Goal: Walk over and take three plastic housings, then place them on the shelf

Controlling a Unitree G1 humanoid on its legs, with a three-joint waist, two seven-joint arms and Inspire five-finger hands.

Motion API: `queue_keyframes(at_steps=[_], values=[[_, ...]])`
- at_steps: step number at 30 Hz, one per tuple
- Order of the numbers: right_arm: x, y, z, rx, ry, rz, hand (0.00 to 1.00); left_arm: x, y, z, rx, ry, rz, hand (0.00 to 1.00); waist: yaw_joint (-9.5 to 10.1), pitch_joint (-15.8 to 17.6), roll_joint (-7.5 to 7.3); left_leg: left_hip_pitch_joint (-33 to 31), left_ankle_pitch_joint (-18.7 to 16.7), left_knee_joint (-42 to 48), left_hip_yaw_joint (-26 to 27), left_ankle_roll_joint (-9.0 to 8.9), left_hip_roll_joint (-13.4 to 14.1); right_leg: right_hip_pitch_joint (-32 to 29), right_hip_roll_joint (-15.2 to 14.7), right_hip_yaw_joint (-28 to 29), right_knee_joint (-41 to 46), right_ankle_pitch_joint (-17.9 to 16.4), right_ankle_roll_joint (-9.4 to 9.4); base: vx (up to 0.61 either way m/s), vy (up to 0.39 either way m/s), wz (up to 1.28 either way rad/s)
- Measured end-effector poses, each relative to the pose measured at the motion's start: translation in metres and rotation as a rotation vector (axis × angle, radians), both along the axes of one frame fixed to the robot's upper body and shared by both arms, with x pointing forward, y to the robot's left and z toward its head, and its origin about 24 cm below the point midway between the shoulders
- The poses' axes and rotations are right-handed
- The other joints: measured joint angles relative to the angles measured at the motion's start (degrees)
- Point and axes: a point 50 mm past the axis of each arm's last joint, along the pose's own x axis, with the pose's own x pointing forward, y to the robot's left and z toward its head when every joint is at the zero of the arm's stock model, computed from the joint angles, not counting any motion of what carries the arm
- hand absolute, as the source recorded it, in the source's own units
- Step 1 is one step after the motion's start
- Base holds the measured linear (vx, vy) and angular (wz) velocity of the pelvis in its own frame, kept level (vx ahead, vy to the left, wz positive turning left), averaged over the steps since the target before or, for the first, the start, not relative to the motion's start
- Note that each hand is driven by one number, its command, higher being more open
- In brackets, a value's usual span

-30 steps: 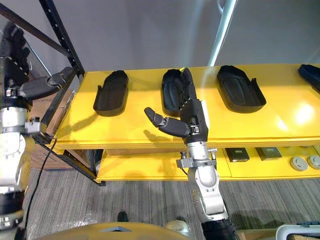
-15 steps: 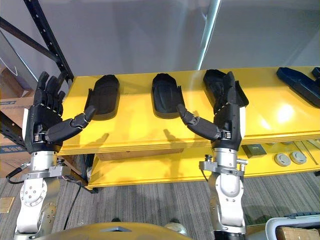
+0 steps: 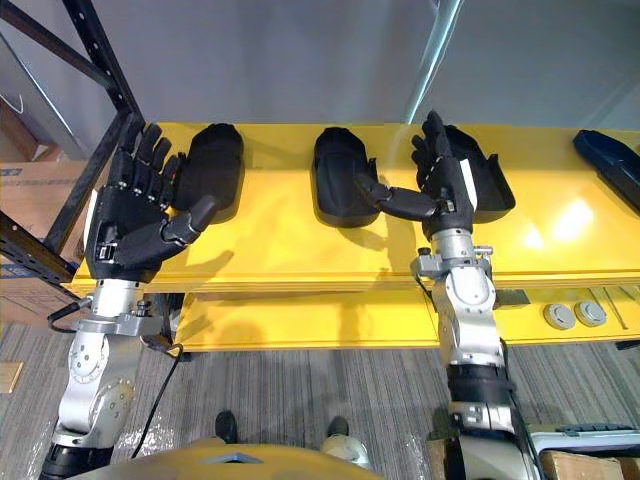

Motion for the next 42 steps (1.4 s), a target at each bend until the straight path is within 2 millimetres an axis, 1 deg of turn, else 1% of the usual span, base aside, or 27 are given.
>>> queue_keyframes(at_steps=[3,5,6,8,12,15,17,21,24,28,30,32,35,38,42], values=[[0.016,-0.013,0.006,-0.007,0.029,-0.039,1.00,0.003,-0.001,0.005,0.002,-0.028,-0.016,1.00,0.39,1.42,0.89,-0.44,0.54,0.00,-1.16,0.01,0.03,0.00,0.00,-1.00,0.59,-0.11,-0.17,-0.03,-0.004,0.20],[0.022,-0.019,0.014,0.013,0.020,-0.057,1.00,0.003,-0.002,0.006,0.007,-0.036,-0.029,1.00,0.54,2.43,1.63,-0.84,1.01,-0.01,-2.03,0.04,0.05,0.00,0.02,-1.81,0.87,-0.17,-0.27,-0.06,-0.003,0.23],[0.024,-0.020,0.017,0.020,0.010,-0.057,1.00,0.003,-0.002,0.006,0.008,-0.036,-0.033,1.00,0.83,2.91,2.04,-0.91,1.18,-0.02,-2.28,0.07,0.08,0.01,0.03,-2.02,1.03,-0.22,-0.35,-0.06,-0.001,0.13],[0.026,-0.019,0.020,0.021,0.005,-0.051,1.00,0.003,-0.002,0.006,0.005,-0.039,-0.044,1.00,0.91,3.41,2.33,-1.03,1.36,-0.02,-2.53,0.13,0.07,0.00,0.00,-2.26,1.29,-0.30,-0.47,-0.07,0.001,0.08],[0.032,-0.022,0.016,0.033,0.038,-0.055,1.00,0.004,-0.003,0.009,-0.007,-0.054,-0.063,1.00,1.51,4.53,2.16,-1.46,1.71,-0.02,-3.10,0.34,0.07,-0.18,-0.08,-2.79,1.68,-0.57,-0.85,-0.06,0.001,0.07],[0.038,-0.025,0.011,0.047,0.082,-0.059,1.00,0.006,-0.004,0.013,0.006,-0.070,-0.076,1.00,1.79,4.90,1.90,-1.76,1.94,-0.02,-3.55,0.46,0.11,-0.26,-0.06,-3.10,1.75,-0.34,-0.58,-0.03,-0.002,0.07],[0.041,-0.025,0.012,0.051,0.089,-0.053,1.00,0.006,-0.003,0.013,0.021,-0.069,-0.081,1.00,1.98,5.05,1.78,-1.82,1.99,-0.01,-3.65,0.50,0.13,-0.25,-0.02,-3.13,1.75,-0.32,-0.61,0.00,0.000,0.00],[0.052,-0.022,0.022,0.063,0.087,-0.034,1.00,0.008,-0.002,0.007,0.038,-0.042,-0.083,1.00,2.08,5.25,1.55,-1.89,2.20,0.01,-3.82,0.51,0.12,-0.19,0.01,-3.23,1.76,-0.27,-0.63,0.00,0.000,0.00],[0.056,-0.022,0.027,0.069,0.083,-0.037,1.00,0.010,-0.001,0.003,0.038,-0.021,-0.077,1.00,2.28,5.44,1.57,-1.91,2.20,0.02,-3.91,0.51,0.13,-0.15,0.04,-3.29,1.78,-0.30,-0.67,0.00,0.000,0.00],[0.059,-0.029,0.035,0.043,0.088,-0.055,1.00,0.010,-0.001,0.004,0.038,-0.027,-0.078,1.00,3.07,7.03,1.94,-1.85,2.21,0.02,-4.08,0.52,0.14,0.00,0.04,-3.36,2.00,-0.35,-0.73,0.00,0.000,0.00],[0.061,-0.036,0.041,0.036,0.087,-0.075,1.00,0.011,-0.001,0.004,0.038,-0.026,-0.076,1.00,3.46,7.95,2.45,-1.87,2.21,0.02,-4.32,0.52,0.17,-0.02,0.01,-3.52,2.57,-0.54,-0.95,-0.01,-0.008,0.05],[0.063,-0.037,0.044,0.043,0.093,-0.083,1.00,0.011,0.000,0.004,0.041,-0.025,-0.074,1.00,3.55,8.17,2.63,-1.87,2.21,0.02,-4.44,0.52,0.22,-0.03,0.01,-3.66,2.78,-0.69,-1.12,0.00,-0.005,0.02],[0.068,-0.036,0.055,0.046,0.073,-0.084,1.00,0.011,0.002,0.005,0.055,-0.023,-0.070,1.00,3.51,9.11,2.97,-2.07,2.21,0.02,-4.50,0.53,0.23,-0.25,0.00,-3.71,2.91,-0.71,-1.13,0.00,-0.004,0.01],[0.071,-0.038,0.058,0.052,0.078,-0.107,1.00,0.011,0.003,0.005,0.056,-0.021,-0.063,1.00,3.52,9.62,3.13,-2.26,2.26,0.03,-4.88,0.57,0.21,-0.38,-0.07,-4.05,3.33,-0.94,-1.41,0.00,-0.011,0.07],[0.070,-0.043,0.062,0.044,0.074,-0.116,1.00,0.011,0.003,0.005,0.056,-0.020,-0.060,1.00,3.64,10.25,3.27,-2.08,2.63,0.06,-5.50,0.58,0.14,-1.18,-0.65,-4.46,6.32,-2.64,-1.55,0.01,-0.019,0.08]])
